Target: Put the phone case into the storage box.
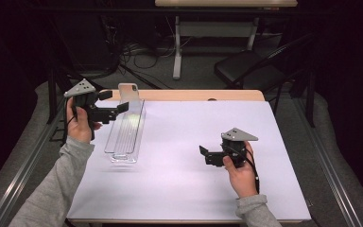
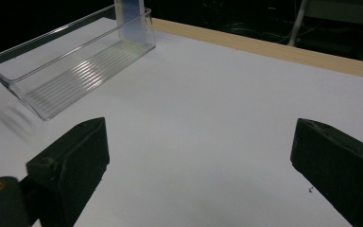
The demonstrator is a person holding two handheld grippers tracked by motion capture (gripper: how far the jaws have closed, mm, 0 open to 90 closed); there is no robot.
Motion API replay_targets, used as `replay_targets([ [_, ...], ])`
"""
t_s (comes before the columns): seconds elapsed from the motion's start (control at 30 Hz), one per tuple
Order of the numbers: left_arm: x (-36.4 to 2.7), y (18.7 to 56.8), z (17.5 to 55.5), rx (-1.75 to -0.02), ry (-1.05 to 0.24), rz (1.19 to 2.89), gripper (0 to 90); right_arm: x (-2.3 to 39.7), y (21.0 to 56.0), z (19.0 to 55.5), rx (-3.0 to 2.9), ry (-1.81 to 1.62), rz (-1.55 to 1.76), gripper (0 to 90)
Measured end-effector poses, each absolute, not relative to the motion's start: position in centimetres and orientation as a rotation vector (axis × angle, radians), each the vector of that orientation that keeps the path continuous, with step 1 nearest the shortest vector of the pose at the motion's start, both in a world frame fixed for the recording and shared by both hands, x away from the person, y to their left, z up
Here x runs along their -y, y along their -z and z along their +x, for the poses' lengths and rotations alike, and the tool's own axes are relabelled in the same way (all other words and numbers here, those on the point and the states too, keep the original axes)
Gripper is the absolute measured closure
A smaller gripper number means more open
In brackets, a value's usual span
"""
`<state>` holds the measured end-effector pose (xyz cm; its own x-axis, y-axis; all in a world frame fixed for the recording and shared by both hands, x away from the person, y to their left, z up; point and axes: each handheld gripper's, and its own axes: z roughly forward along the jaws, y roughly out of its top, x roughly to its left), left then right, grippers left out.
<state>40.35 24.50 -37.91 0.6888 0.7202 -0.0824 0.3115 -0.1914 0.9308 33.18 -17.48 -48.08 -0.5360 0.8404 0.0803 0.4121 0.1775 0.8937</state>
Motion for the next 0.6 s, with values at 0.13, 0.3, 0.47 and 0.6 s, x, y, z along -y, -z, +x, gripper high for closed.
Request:
replay_targets([
  [0.13,-24.6,38.1,39.7,-0.822,-0.458,1.794,12.7,17.4,47.9,33.0,-2.042,-1.315,1.159,1.5],
  [0.3,-24.7,38.3,38.6,-0.808,-0.473,1.801,10.2,17.1,47.7,32.9,-2.06,-1.312,1.146,0.0],
  [0.47,-24.7,38.4,37.9,-0.797,-0.466,1.817,6.4,16.9,47.3,32.8,-2.066,-1.318,1.124,0.0],
  [0.6,-24.7,38.5,37.1,-0.801,-0.463,1.816,6.3,16.8,46.8,32.6,-2.062,-1.325,1.113,0.0],
])
